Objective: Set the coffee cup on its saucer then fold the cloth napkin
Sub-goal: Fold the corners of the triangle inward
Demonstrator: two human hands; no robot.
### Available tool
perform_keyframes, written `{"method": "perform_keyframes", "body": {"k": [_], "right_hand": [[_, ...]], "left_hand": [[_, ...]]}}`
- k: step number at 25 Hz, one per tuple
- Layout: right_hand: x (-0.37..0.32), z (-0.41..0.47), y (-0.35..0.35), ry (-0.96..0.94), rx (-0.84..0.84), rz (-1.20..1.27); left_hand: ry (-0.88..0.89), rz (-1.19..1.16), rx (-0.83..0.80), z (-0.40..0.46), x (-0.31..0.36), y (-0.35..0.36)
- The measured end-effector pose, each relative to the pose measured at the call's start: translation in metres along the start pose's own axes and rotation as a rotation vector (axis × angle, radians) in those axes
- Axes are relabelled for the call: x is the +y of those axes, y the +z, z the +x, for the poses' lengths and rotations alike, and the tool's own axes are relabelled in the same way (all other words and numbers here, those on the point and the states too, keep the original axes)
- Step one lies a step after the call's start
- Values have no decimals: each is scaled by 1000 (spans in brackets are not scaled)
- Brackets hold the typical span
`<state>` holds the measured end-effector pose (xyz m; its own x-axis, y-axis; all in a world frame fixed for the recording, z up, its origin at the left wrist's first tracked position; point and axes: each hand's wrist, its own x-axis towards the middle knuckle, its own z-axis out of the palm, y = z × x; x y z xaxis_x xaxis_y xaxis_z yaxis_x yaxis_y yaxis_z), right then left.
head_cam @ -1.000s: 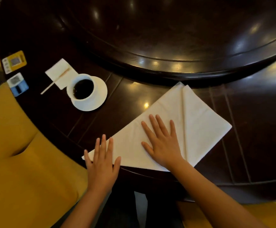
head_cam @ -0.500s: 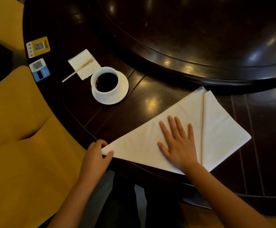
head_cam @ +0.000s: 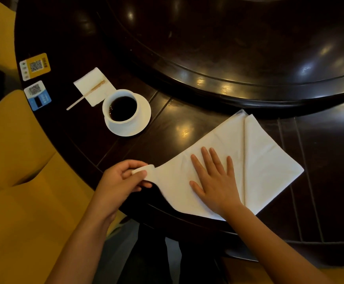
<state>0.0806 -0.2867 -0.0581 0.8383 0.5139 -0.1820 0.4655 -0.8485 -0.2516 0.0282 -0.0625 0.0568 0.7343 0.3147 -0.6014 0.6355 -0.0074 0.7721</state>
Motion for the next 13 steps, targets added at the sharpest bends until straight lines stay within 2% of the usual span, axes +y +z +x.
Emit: {"method": "perform_keyframes", "body": {"k": [3,5,8,11,13], "right_hand": [[-12,-6,-32,17,180,187],[-21,-14,-52,-44,331,336],[-18,-19,-60,-103,486,372],[3,-19,-60,-67,485,399],[17,-19,-67,-3,433,589]], "left_hand": [[52,84,-89,1,21,37],[53,87,-151,5,27,60],[30,101,-230,11,32,85],[-48,-38,-348,13,33,102],[-57,-89,-385,14,34,110]]}}
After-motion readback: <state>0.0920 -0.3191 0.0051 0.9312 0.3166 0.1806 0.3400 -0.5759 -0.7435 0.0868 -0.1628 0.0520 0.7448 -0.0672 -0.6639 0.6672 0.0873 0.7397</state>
